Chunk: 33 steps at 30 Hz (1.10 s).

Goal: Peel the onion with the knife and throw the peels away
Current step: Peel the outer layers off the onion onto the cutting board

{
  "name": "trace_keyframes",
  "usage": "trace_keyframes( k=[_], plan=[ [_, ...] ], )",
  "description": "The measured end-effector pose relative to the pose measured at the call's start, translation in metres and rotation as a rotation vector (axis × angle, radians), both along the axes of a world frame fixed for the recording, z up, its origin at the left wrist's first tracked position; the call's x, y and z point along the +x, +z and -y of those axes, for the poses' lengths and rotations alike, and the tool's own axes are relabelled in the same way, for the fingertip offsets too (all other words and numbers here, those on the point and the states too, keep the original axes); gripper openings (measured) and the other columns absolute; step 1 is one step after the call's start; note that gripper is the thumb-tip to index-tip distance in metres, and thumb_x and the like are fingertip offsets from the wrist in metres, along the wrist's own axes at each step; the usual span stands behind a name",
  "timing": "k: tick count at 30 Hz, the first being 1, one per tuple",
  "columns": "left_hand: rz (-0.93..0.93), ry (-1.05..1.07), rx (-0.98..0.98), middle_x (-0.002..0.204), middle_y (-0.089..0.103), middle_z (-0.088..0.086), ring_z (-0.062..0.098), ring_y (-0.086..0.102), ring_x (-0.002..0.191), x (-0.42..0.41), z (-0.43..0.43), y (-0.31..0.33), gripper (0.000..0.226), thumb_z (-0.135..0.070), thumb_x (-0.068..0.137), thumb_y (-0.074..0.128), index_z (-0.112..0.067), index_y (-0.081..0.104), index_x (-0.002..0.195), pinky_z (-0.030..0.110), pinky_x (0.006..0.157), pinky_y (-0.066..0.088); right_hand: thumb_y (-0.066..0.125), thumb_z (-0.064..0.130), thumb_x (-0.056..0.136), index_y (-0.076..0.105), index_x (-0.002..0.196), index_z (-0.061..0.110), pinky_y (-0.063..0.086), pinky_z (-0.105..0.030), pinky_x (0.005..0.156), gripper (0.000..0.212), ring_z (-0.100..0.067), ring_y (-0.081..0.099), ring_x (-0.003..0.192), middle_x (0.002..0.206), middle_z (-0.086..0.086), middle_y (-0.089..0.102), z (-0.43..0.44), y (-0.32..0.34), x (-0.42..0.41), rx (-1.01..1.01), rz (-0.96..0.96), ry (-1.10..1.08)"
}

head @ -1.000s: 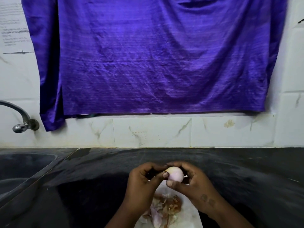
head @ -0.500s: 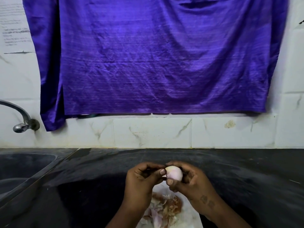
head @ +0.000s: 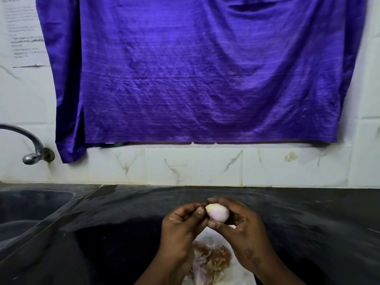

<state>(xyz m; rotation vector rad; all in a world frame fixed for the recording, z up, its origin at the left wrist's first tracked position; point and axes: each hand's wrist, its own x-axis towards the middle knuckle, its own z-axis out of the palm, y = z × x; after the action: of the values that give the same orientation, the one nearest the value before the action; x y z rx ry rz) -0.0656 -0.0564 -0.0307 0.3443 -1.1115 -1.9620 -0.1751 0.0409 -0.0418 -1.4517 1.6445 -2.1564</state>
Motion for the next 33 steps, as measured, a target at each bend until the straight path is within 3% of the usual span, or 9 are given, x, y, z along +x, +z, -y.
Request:
trace_keyframes(
  k=[7,15,20,23,25,28,31,33],
  plan=[
    [-0.025,-0.084,0.057,0.073,0.077,0.015,0.021,0.078,0.067,0.004,-0.005,0.008,0.009,0.000,0.071,0.070,-0.003,0.079,0.068,0.026,0.061,0.065,0.089,0.007,0.069,0.079,0.103,0.033,0.062,-0.040,0.084,0.044,-0.015,0.073,0.106,0.112,0.007,0.077,-0.004,0.006,0.003,0.012,-0.092,-0.028],
    [0.010,-0.159,0.129,0.085,0.076,0.020,0.025,0.077,0.076,0.003,0.002,0.006,0.023,-0.004,0.073,0.071,0.008,0.073,0.092,0.028,0.069,0.065,0.088,0.009,0.073,0.077,0.106,0.038,0.059,-0.032,0.088,0.045,-0.012,0.071,0.111,0.114,0.014,0.076,-0.007,0.008,0.002,0.018,-0.276,-0.082],
    [0.024,-0.211,0.129,0.088,0.075,0.024,0.026,0.075,0.077,0.004,0.004,0.002,0.016,-0.002,0.070,0.074,0.005,0.075,0.085,0.028,0.072,0.065,0.086,0.017,0.076,0.076,0.106,0.038,0.055,-0.027,0.091,0.038,-0.011,0.068,0.114,0.117,0.014,0.074,-0.012,0.007,-0.004,0.030,-0.397,-0.144],
    [0.050,-0.197,0.046,0.091,0.075,0.023,0.026,0.075,0.082,0.005,0.010,-0.001,0.009,-0.002,0.074,0.076,0.001,0.075,0.083,0.030,0.073,0.067,0.087,0.016,0.074,0.076,0.105,0.041,0.055,-0.031,0.091,0.041,-0.011,0.066,0.116,0.119,0.014,0.071,-0.008,0.001,-0.007,0.040,-0.330,-0.130],
    [0.076,-0.184,-0.012,0.095,0.075,0.023,0.027,0.076,0.086,0.004,0.012,-0.004,0.012,-0.004,0.083,0.075,0.002,0.074,0.094,0.033,0.075,0.067,0.086,0.014,0.073,0.077,0.106,0.043,0.058,-0.036,0.090,0.044,-0.011,0.065,0.117,0.121,0.014,0.068,-0.008,-0.003,-0.012,0.059,-0.237,-0.113],
    [0.078,-0.199,-0.042,0.100,0.076,0.022,0.030,0.073,0.091,0.001,0.010,-0.007,0.023,-0.009,0.094,0.070,0.002,0.071,0.114,0.035,0.080,0.066,0.085,0.012,0.073,0.077,0.105,0.043,0.059,-0.030,0.091,0.045,-0.010,0.064,0.119,0.124,0.020,0.063,-0.009,-0.007,-0.020,0.056,-0.160,-0.097],
    [0.069,-0.221,-0.057,0.104,0.075,0.022,0.027,0.074,0.092,0.002,0.010,-0.005,0.031,-0.007,0.087,0.074,0.000,0.070,0.117,0.034,0.080,0.065,0.085,0.012,0.073,0.079,0.102,0.043,0.057,-0.030,0.092,0.043,-0.009,0.065,0.117,0.121,0.019,0.064,-0.007,-0.007,-0.019,0.068,-0.168,-0.075],
    [0.063,-0.228,-0.074,0.103,0.073,0.019,0.024,0.076,0.091,0.002,0.011,-0.006,0.043,-0.008,0.077,0.079,-0.001,0.070,0.118,0.033,0.078,0.065,0.084,0.013,0.073,0.079,0.099,0.045,0.055,-0.022,0.092,0.042,-0.006,0.064,0.116,0.119,0.019,0.066,-0.005,-0.008,-0.015,0.077,-0.195,-0.074]
  ],
)
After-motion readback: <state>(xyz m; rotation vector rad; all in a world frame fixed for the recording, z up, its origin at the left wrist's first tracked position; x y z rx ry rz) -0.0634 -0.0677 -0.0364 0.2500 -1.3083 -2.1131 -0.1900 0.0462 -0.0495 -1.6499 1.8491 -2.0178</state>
